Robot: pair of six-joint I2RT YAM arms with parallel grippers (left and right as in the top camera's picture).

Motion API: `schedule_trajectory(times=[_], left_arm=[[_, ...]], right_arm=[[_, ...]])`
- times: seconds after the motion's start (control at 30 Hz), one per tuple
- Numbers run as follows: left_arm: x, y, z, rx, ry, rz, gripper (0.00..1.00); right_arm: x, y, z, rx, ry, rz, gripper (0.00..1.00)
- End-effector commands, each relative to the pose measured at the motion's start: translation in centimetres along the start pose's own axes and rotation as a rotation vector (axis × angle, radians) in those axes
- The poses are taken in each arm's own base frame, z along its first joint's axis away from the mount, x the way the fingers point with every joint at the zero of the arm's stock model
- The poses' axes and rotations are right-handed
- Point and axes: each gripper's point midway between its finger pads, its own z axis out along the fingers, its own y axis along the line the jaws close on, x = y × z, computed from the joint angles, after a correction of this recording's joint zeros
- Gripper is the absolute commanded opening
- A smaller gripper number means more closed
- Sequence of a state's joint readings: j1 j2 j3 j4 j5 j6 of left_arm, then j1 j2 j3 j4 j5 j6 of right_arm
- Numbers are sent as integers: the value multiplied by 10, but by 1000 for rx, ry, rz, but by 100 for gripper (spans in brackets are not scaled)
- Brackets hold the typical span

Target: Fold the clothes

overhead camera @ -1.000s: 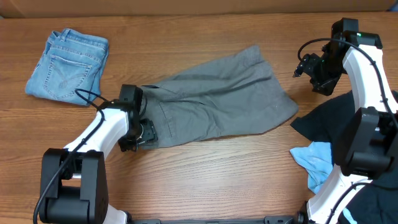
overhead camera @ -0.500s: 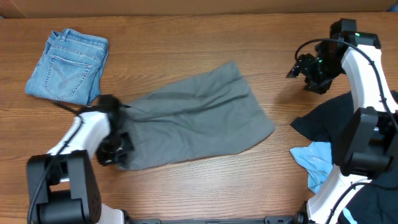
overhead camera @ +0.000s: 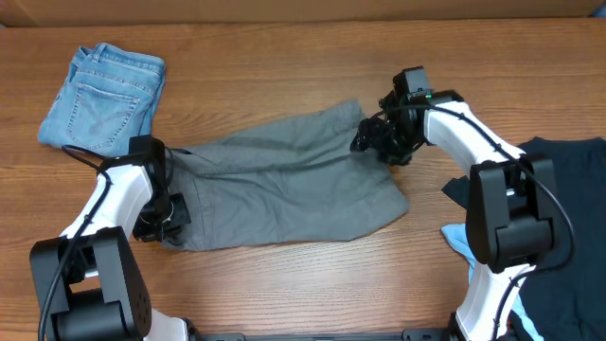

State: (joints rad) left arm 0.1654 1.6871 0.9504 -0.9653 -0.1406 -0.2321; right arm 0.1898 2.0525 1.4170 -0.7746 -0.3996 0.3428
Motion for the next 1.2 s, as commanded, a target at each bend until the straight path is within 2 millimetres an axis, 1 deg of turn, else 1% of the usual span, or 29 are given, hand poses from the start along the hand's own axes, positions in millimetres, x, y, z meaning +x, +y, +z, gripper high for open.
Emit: schedule_trajectory(times=[0.0,0.03,0.07,0.1,0.17,0.2,0.23,0.27,0.3,0.33,0.4,0.43,0.5,0.53,0.57,0.6,0.67,0.7,0.77,0.8,0.83,0.93,0.97,1.0,1.03,1.1,1.13,1.17], left_arm=[[-7,3,-3,-20,-19,15,13],[-7,3,-3,-22,-17,15,13],[-6,4,-3,-24,-16,16,13],[-6,4,-3,-25,-16,19,13],[-6,5,-3,-33,-15,19,13],[-6,6,-3,-37,-16,19,13],[-6,7,-4,-42,-17,19,14],[-6,7,-4,-44,-18,19,15],[-6,7,-4,-44,-18,19,16],[-6,7,-4,-44,-18,19,20],[-6,7,-4,-44,-18,19,26],[-7,7,-4,-44,-18,18,31],[-6,7,-4,-44,-18,19,42],[-6,7,-4,-44,-18,19,45],[-6,7,-4,-44,-18,19,48],[-6,7,-4,-44,-18,19,50],[-7,7,-4,-43,-19,18,55],[-7,7,-4,-43,-20,17,58],[-8,7,-4,-42,-24,17,61],[-8,7,-4,-41,-26,16,63],[-9,6,-4,-41,-29,16,64],[-10,6,-4,-39,-34,12,67],[-11,6,-4,-39,-35,11,67],[-11,6,-4,-39,-36,11,68],[-11,6,-4,-39,-36,11,69],[-11,6,-4,-38,-38,11,70],[-12,5,-4,-35,-39,11,70],[-12,5,-4,-33,-42,10,70]], right_arm=[[-19,19,-6,-107,-68,7,32],[-25,24,-11,-137,-85,-2,21],[-36,33,-22,-194,-113,-14,10],[-45,38,-34,-239,-136,-20,4],[-68,40,-61,-298,-201,-17,4],[-74,41,-69,-316,-222,-20,4],[-84,40,-83,-349,-254,-24,4],[-94,40,-96,-390,-281,-33,21],[-99,40,-105,-419,-298,-40,59],[-104,36,-113,-447,-314,-41,66],[-110,23,-124,-471,-327,-18,67],[-108,9,-126,-458,-314,27,68],[-98,-10,-124,-427,-267,93,68],[-92,-17,-121,-408,-243,112,68],[-78,-29,-114,-349,-189,142,68],[-69,-37,-110,-306,-160,160,68],[-42,-56,-97,-167,-71,202,68],[-21,-70,-88,-52,-6,218,70],[1,-85,-80,65,58,235,74],[20,-93,-69,144,112,231,77],[31,-95,-61,166,138,223,79],[54,-91,-36,156,189,191,79],[62,-82,-27,98,212,133,79],[66,-76,-23,56,224,96,79],[75,-55,-16,-74,251,0,78],[82,-38,-14,-174,265,-63,75],[84,-29,-14,-223,268,-90,71],[84,-22,-14,-259,266,-116,64]])
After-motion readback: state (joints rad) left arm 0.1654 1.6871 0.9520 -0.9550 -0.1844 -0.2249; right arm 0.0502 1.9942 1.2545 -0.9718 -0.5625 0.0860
